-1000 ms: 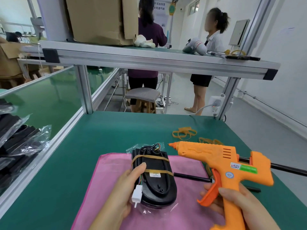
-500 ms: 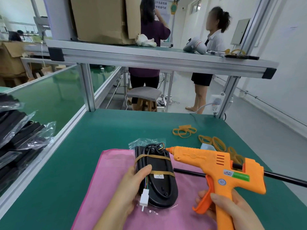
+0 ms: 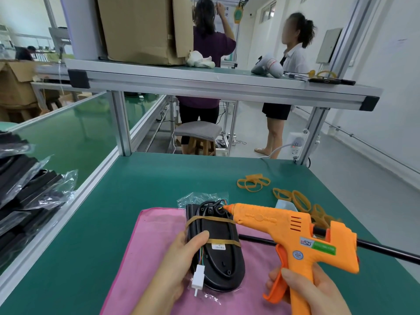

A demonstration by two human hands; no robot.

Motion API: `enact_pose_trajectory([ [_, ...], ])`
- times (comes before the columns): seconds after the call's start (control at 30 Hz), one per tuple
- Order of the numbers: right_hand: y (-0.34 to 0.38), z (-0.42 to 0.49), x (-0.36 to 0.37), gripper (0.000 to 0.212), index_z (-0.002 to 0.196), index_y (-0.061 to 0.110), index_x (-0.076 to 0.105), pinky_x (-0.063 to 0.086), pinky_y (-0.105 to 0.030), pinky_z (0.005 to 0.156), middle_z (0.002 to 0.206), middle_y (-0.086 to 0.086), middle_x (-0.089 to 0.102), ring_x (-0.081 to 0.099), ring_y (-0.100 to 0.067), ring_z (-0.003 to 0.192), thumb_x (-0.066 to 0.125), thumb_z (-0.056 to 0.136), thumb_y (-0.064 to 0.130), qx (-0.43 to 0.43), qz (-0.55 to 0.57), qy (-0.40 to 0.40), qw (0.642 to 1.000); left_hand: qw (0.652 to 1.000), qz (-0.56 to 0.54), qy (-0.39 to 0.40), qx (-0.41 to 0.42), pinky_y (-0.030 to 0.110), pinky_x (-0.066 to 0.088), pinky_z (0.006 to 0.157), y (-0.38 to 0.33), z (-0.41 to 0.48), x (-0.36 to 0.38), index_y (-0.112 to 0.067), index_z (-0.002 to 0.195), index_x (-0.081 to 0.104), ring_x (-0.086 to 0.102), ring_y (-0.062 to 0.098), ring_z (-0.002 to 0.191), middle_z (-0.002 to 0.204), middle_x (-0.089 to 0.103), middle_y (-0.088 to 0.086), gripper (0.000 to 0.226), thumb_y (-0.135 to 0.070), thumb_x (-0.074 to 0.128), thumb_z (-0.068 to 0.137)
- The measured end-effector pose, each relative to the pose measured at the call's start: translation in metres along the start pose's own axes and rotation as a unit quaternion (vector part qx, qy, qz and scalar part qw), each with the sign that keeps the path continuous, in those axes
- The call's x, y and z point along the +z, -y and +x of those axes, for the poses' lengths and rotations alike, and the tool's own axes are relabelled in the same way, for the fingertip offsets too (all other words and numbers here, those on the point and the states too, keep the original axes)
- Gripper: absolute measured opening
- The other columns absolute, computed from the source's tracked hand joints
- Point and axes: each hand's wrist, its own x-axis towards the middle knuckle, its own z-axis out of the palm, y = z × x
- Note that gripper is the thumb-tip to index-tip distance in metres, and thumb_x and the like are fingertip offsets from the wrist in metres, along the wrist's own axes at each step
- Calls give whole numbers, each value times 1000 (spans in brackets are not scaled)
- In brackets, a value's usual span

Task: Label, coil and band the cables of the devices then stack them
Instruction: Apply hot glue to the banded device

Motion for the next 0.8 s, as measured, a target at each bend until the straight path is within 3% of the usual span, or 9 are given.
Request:
enact_pose_trajectory([
  [0.2, 2, -3, -2, 31, 108, 5, 59, 52, -57, 81, 79, -32, 68, 65, -49, 79, 66, 79, -5, 19, -8, -4, 1000, 1000, 1, -3, 0, 40, 56, 81, 0, 1, 0, -7, 117, 63, 71, 33, 94, 102, 74, 17, 28, -19, 62, 91],
  [0.43, 0, -2, -6, 30, 106, 7, 59, 54, -48, 70, 76, -29, 69, 67, -47, 74, 67, 80, -3, 5, -10, -20, 1000, 1000, -2, -7, -5, 44, 56, 87, 2, 2, -1, -8, 117, 62, 71, 33, 95, 102, 74, 16, 30, -21, 64, 90],
  [0.63, 1, -3, -5, 33, 109, 10, 59, 54, -55, 76, 77, -28, 70, 68, -45, 73, 69, 78, 0, -7, -9, -15, 1000, 1000, -6, -7, -9, 35, 56, 73, 1, 1, -1, -10, 113, 64, 73, 29, 88, 99, 75, 15, 25, -19, 64, 90],
  [0.8, 4, -2, -1, 32, 108, 9, 58, 55, -45, 65, 77, -28, 69, 69, -39, 65, 66, 79, -2, -27, 3, -4, 1000, 1000, -3, -7, -9, 42, 57, 83, 1, 1, -2, -9, 115, 63, 72, 32, 92, 100, 74, 16, 27, -20, 64, 90],
])
